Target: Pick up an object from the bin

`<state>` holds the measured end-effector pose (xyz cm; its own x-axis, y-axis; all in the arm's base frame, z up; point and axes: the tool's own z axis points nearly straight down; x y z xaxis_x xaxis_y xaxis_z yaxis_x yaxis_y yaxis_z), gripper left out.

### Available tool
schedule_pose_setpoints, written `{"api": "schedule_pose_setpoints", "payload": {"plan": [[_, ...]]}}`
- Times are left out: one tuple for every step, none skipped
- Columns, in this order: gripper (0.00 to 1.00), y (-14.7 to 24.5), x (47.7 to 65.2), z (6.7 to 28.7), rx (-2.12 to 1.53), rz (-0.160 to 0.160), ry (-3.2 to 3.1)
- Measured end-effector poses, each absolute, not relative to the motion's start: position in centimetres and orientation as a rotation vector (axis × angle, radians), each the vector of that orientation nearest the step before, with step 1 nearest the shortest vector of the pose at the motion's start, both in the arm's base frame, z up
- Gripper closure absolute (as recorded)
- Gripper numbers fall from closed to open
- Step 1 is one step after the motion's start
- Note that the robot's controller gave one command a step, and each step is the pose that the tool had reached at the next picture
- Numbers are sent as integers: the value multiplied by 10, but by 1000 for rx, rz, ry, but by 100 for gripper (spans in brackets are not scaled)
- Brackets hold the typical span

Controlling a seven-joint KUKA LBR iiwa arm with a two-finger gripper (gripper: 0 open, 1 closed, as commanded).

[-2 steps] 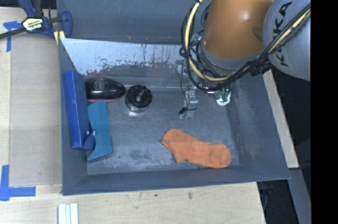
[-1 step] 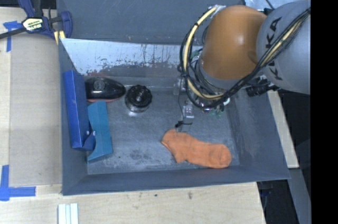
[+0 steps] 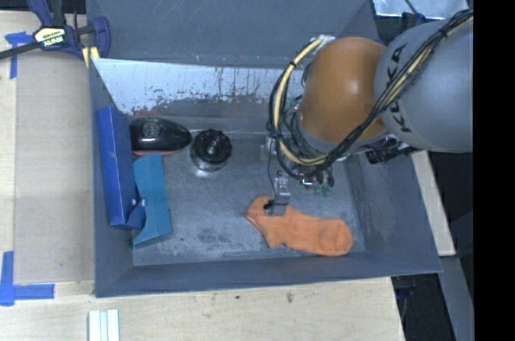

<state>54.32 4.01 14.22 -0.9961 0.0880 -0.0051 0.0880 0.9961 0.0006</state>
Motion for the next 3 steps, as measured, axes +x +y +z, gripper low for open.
{"api": "schedule_pose_setpoints", "payload": {"plan": [[0, 23, 512, 96, 221, 1, 3130], [100, 4, 542, 77, 200, 0, 3132], [0, 4, 542, 77, 201, 0, 3132]]}}
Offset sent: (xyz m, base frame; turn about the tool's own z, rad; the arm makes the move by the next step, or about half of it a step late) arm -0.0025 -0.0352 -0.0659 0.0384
